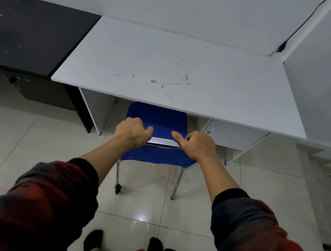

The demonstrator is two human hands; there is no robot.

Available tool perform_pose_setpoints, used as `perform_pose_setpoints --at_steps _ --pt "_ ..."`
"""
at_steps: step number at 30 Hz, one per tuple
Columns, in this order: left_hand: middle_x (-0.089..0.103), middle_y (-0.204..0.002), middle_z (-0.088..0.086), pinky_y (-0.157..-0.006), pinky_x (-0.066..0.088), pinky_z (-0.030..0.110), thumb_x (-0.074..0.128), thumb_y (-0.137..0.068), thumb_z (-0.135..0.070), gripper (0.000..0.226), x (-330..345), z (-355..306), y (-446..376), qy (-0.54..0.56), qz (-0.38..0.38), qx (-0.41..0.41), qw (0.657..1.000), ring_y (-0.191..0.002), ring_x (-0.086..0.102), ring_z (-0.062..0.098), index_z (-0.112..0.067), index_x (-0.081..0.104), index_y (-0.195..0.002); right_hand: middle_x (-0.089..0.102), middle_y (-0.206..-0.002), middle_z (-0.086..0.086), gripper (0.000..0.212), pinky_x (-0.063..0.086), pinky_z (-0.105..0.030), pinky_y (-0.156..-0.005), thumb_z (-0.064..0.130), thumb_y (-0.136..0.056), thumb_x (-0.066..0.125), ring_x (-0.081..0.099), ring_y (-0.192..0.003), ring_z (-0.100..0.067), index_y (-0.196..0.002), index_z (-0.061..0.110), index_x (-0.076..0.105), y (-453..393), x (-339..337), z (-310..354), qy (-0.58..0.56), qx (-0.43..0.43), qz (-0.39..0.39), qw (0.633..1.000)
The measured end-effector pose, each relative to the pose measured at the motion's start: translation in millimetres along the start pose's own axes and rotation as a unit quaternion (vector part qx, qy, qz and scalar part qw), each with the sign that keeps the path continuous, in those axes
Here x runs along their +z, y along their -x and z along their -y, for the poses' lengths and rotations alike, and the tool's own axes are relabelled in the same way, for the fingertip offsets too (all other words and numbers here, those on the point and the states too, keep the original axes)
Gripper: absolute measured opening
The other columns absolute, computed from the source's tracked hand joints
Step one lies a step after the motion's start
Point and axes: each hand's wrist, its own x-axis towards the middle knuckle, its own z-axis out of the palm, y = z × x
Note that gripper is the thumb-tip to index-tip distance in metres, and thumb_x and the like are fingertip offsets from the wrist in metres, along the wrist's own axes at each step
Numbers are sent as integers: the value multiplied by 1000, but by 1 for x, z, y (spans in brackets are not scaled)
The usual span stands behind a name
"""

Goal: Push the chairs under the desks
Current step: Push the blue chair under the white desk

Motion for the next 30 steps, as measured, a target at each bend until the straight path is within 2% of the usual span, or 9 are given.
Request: perform_pose_setpoints --at_steps 2,8,11,18,21,23,26,28,30 --pt "44 -49 1 -46 33 26 50 -87 -35 42 0 -8 -2 -1 -3 10 1000 -46 37 17 -11 46 -53 56 -58 -2 83 45 -31 -56 82 -87 34 58 -58 -23 -65 10 68 1 -4 -6 -3 5 1 1000" --pt "52 -49 4 -49 35 27 53 -85 -31 43 -12 17 -22 35 -20 -37 999 -51 48 24 -11 52 -47 43 -51 1 75 37 -30 -49 83 -87 32 43 -47 -18 -56 15 42 -6 9 27 23 0 -13 1000" --pt "50 -46 3 -47 32 27 51 -88 -29 45 -8 19 -24 44 -43 -40 997 -47 44 21 -12 53 -46 41 -49 2 73 35 -28 -47 80 -88 35 40 -45 -17 -55 16 41 -12 11 26 23 -15 -21 999" --pt "54 -50 5 -47 33 26 49 -87 -33 45 -1 23 -21 53 -39 -38 997 -50 46 23 -6 64 -54 42 -48 2 73 48 -32 -51 80 -88 34 42 -44 -17 -55 16 44 -16 12 20 31 -25 -21 999" --pt "66 -60 13 -51 45 37 42 -77 -43 52 -3 34 -27 81 -10 7 997 -53 53 30 -1 71 -64 43 -48 2 67 40 -29 -49 72 -91 39 42 -46 -18 -56 16 47 -16 12 23 11 -8 -21 1000" --pt "70 -67 14 -58 53 46 43 -75 -43 51 -8 40 -32 96 13 25 995 -64 62 36 -3 73 -67 43 -49 1 63 31 -26 -48 65 -93 42 43 -48 -19 -57 14 48 -16 12 27 0 8 -22 1000" --pt "68 -60 6 -58 52 44 50 -81 -37 42 -16 56 -39 115 20 33 993 -61 63 29 -6 73 -62 42 -50 1 61 29 -27 -48 62 -93 42 42 -49 -20 -58 13 46 -14 14 47 -9 31 -16 999" --pt "64 -52 -4 -53 46 34 54 -86 -29 38 -24 73 -47 123 7 32 992 -50 59 11 -11 70 -56 43 -52 0 62 30 -29 -48 63 -92 40 43 -51 -21 -58 12 45 -12 21 68 -16 46 -9 999" --pt "61 -47 -6 -52 39 26 55 -88 -21 39 -38 93 -56 129 -3 25 991 -44 54 5 -16 67 -52 43 -54 0 63 30 -30 -49 65 -93 39 42 -51 -21 -57 13 43 -12 27 96 -20 55 -4 998"
